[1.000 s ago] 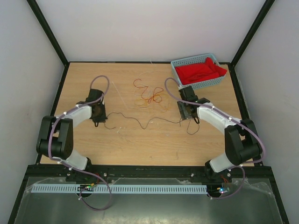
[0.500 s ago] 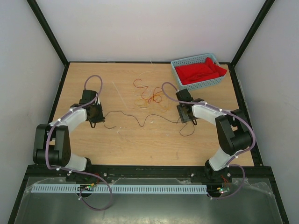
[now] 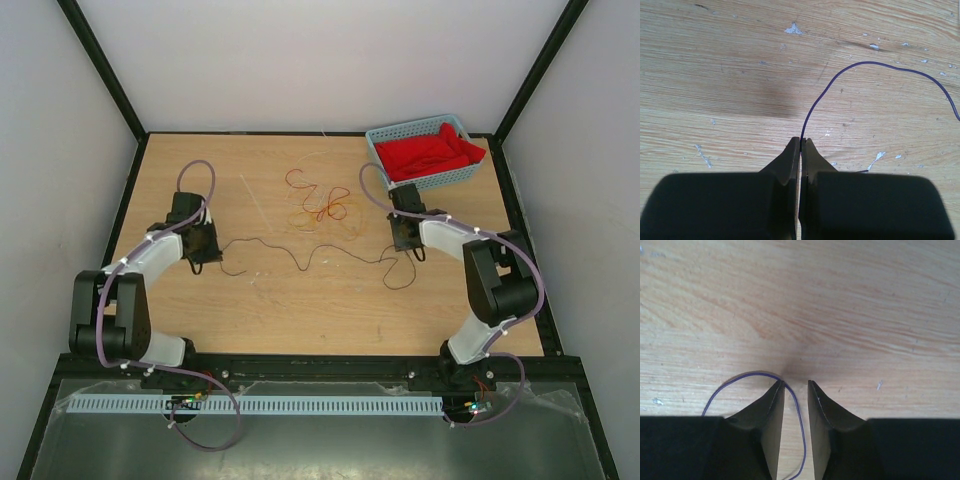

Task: Zip-tie the wires
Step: Straighten the cable at the center of the board.

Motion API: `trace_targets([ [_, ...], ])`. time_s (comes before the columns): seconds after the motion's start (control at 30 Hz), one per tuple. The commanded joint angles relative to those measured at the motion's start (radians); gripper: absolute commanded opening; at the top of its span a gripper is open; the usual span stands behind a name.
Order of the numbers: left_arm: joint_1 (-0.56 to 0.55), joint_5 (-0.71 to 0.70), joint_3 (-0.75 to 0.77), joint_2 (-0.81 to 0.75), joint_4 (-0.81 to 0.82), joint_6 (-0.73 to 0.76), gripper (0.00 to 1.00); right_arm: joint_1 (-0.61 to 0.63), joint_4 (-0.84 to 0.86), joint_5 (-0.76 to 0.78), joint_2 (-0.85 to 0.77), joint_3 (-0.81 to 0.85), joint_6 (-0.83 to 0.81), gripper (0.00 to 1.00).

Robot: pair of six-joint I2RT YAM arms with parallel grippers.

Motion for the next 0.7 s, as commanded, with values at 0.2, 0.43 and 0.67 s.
trace_targets([
  [0.2, 0.072, 0.06, -0.015, -0.067, -0.012, 0.002, 0.0, -0.098, -0.018, -0.208, 0.142, -0.052, -0.001, 0.01],
  [0.43, 0.185, 0.042, -0.053, -0.121, 0.009, -0.02, 0.0, -0.258, -0.03, -0.059, 0.122, -0.01, 0.008, 0.0],
  [0.67, 0.237, -0.062, -0.025, -0.094, 0.0, -0.007, 0.0, -0.448, -0.058, 0.129, 0.141, 0.057, 0.014, 0.0],
])
